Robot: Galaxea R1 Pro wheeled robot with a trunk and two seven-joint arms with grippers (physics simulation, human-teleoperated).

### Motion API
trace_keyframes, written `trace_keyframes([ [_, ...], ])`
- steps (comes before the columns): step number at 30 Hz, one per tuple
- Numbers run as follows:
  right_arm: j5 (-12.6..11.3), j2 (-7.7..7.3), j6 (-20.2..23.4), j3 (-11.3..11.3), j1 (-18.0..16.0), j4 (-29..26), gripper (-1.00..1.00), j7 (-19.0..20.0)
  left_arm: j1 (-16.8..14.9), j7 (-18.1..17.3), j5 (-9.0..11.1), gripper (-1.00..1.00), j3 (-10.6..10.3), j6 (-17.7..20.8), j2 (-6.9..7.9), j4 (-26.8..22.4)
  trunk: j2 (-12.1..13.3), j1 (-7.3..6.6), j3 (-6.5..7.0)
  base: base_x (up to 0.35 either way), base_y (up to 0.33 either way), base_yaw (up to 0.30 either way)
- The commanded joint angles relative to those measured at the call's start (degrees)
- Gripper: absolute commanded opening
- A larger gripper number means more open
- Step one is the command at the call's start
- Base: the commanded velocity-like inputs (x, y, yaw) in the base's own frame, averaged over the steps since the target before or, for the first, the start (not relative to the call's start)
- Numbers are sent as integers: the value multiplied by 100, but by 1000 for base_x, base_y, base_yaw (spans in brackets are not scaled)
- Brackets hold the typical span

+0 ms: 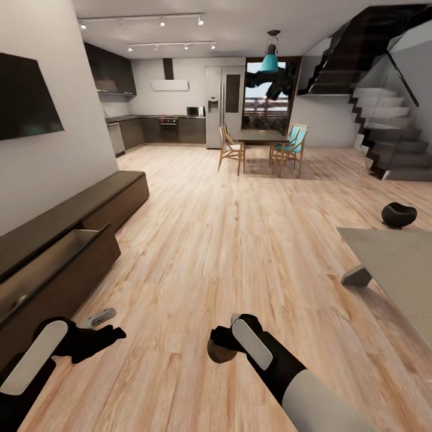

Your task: Place each of the two pumpkins and all three candles from the living room inside a cabinet in the living room (use any cabinet), then make sure every cabinet is closed, and position the cauldron so it is next to a table in the living room.

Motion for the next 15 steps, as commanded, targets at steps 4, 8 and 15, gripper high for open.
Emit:
trace_keyframes([
  [4, -46, -2, -1, 13, -6, -7, -100, -46, -5, 58, 50, 100, -13, 3, 3, -13, -3, 3, -6, 336, -92, 0],
  [8, -46, -2, -1, 13, -6, -7, -100, -46, -5, 56, 53, 100, -13, 6, 4, -20, -3, 3, -6, 336, -96, 0],
  [15, -43, 3, -8, 13, -6, -7, -100, -46, -5, 56, 54, 100, -18, 9, 1, -22, -3, 3, -6, 336, -85, 26],
])
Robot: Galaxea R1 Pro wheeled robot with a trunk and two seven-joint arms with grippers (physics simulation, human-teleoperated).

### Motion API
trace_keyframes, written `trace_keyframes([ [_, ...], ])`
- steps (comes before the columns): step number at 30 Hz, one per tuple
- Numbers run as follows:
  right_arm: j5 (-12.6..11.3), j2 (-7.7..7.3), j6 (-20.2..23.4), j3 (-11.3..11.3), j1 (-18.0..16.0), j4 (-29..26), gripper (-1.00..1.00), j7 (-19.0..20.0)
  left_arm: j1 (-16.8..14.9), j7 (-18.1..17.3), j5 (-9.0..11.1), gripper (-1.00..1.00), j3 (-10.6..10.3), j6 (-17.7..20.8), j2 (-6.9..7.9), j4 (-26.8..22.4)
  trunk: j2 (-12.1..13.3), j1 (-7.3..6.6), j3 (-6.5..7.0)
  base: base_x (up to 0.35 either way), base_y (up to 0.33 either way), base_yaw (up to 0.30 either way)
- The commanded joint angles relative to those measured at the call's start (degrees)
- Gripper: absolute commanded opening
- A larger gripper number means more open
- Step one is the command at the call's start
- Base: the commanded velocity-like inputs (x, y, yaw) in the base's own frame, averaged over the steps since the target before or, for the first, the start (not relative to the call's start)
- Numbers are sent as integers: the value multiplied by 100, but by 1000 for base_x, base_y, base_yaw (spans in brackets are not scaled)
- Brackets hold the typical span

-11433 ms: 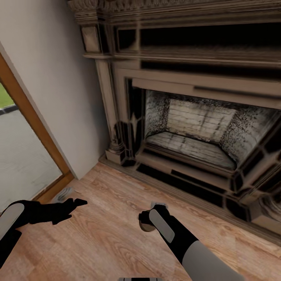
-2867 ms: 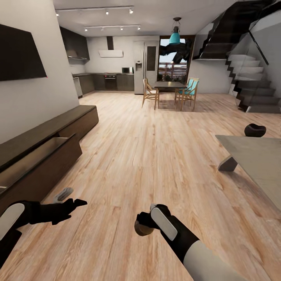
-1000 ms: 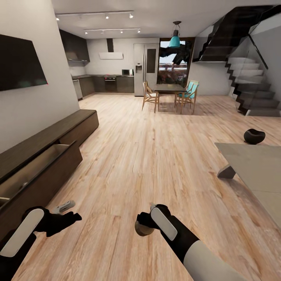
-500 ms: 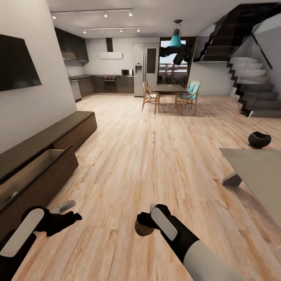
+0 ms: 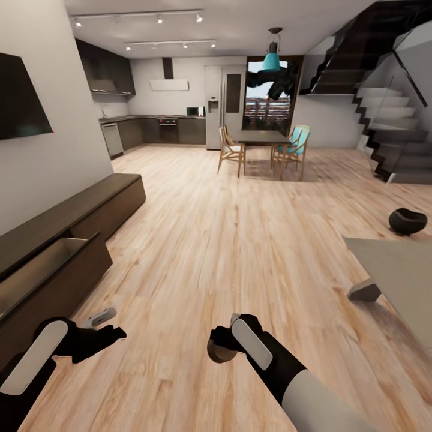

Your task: Place each of the two pumpkins and all three candles from the living room inside a cabinet in the living room (use any cabinet), then make sure every cabinet is closed, and position the cauldron so it is next to a table in the living room.

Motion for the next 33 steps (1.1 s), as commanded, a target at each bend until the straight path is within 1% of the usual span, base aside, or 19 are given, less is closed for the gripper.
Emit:
trace_keyframes([
  [1, -49, -4, -3, 13, -6, -8, -100, -46, -5, 60, 54, 100, -10, 1, 5, -5, -3, 3, -6, 336, -73, 37],
  [18, -52, -7, -8, 13, -6, -16, -100, -46, -5, 64, 53, 100, -10, 1, 3, -5, -3, 3, -6, 336, -71, 4],
  [24, -52, -7, -6, 13, -6, -16, -100, -46, -5, 62, 46, 100, -16, 1, -36, -5, -3, 3, -6, 336, -68, 0],
  [33, -52, -7, 2, 13, -6, -16, -100, -46, -3, 61, 45, 100, -18, 6, -39, -5, -3, 3, -6, 336, -13, 0],
])
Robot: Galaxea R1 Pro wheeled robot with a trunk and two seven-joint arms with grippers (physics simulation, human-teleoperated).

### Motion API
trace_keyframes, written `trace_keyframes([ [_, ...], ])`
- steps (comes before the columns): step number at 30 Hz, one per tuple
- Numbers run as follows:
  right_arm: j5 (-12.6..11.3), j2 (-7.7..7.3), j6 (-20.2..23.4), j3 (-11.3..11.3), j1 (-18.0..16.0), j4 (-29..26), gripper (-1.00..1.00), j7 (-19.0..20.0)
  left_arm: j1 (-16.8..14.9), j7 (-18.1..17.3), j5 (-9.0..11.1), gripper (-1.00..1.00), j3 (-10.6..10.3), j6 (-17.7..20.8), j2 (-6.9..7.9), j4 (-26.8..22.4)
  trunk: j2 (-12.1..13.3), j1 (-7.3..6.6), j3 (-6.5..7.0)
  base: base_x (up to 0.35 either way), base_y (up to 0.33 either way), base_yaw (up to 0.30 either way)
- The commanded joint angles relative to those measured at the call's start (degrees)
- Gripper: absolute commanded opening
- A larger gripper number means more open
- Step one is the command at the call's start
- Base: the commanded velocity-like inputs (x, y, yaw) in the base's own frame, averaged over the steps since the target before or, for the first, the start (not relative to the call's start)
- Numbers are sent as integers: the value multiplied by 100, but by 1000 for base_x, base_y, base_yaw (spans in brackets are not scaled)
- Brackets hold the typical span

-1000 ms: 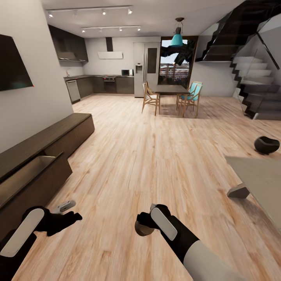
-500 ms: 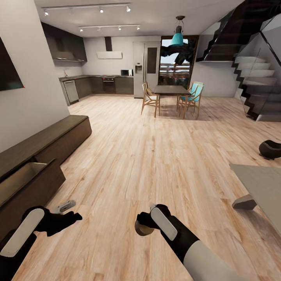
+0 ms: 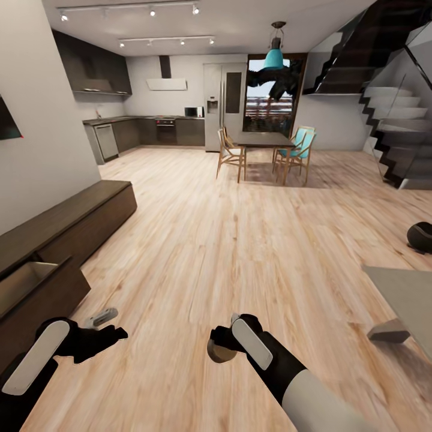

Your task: Place each of the two pumpkins and all three candles from the living room inside a cabinet in the living room (use any cabinet), then make sure every cabinet is closed, and position the cauldron so it is next to a table in the living room.

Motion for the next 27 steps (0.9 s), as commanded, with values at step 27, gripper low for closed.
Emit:
trace_keyframes([
  [27, -45, -2, 1, 13, -6, -7, -100, -46, -6, 59, 55, 100, -10, 5, 5, -14, -3, 3, -6, 336, 0, 20],
])
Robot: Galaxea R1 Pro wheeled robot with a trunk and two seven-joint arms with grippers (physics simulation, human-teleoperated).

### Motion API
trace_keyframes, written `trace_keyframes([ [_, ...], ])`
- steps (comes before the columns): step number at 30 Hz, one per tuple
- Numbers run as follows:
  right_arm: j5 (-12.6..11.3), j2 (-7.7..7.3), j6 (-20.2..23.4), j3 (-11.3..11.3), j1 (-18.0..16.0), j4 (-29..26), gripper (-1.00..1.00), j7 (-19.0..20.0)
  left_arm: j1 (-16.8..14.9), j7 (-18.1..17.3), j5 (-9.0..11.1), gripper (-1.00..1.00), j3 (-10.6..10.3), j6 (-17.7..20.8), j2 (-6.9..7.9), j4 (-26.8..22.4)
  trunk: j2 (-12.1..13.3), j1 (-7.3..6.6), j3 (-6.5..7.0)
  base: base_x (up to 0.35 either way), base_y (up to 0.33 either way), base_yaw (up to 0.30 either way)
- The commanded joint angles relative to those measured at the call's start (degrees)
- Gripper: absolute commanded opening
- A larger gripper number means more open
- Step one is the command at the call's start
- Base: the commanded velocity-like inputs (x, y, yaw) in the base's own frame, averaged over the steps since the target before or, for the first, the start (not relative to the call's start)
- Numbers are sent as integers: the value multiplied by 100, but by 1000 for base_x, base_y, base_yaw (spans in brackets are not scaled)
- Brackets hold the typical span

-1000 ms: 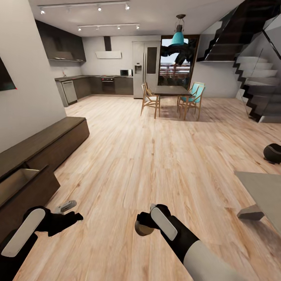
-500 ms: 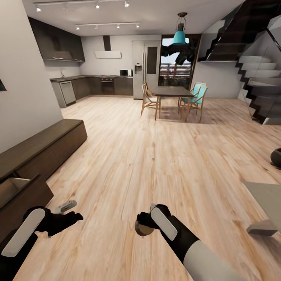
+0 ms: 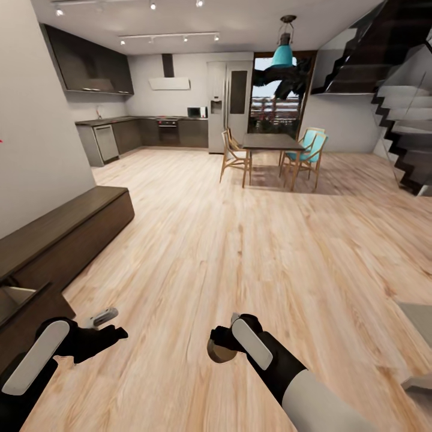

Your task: Place each of the two pumpkins and all three candles from the living room inside a cabinet in the living room (use any cabinet), then make sure every cabinet is closed, and position the cauldron so it is next to a table in the living room.

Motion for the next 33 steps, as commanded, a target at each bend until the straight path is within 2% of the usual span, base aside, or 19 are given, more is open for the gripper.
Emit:
trace_keyframes([
  [1, -46, -2, -2, 12, -6, -8, -100, -47, -5, 60, 55, 100, -10, 0, 4, -4, -3, 3, -6, 336, 0, 127],
  [24, -46, -2, 3, 12, -6, -7, -100, -47, -5, 60, 55, 100, -10, 0, -6, -5, -3, 3, -6, 336, -1, 187],
  [33, -45, -2, 7, 12, -6, -7, -100, -55, -2, 60, 55, 100, -14, 0, -9, -4, -3, 3, -6, 300, -156, 275],
])
